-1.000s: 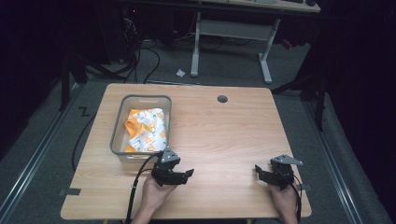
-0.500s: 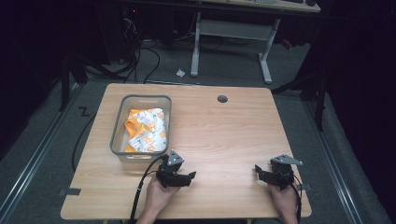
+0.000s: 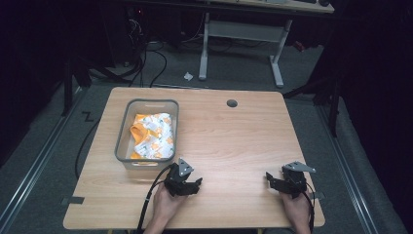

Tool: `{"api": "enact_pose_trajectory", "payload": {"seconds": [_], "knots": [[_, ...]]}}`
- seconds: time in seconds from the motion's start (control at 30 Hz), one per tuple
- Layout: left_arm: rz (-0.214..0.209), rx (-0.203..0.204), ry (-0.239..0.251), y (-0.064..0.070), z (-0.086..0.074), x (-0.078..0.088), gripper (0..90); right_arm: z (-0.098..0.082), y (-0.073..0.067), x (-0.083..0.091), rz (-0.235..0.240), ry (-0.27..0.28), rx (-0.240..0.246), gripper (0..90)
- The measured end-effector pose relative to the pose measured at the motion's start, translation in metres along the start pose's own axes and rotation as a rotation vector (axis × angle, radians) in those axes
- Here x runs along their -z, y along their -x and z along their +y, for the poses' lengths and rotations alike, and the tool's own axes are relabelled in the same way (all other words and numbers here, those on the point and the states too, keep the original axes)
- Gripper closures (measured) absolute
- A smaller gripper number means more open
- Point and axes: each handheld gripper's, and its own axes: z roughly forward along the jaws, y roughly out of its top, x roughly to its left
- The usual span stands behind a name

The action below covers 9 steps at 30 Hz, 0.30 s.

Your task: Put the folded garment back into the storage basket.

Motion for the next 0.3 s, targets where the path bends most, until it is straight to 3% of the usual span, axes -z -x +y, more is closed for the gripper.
{"api": "enact_pose_trajectory", "payload": {"seconds": [0.3], "knots": [[0.003, 0.006, 0.002, 0.0002, -0.0002, -0.0004, 29.8, 0.0, 0.0, 0.0, 0.0, 0.0, 0.0, 28.3]]}}
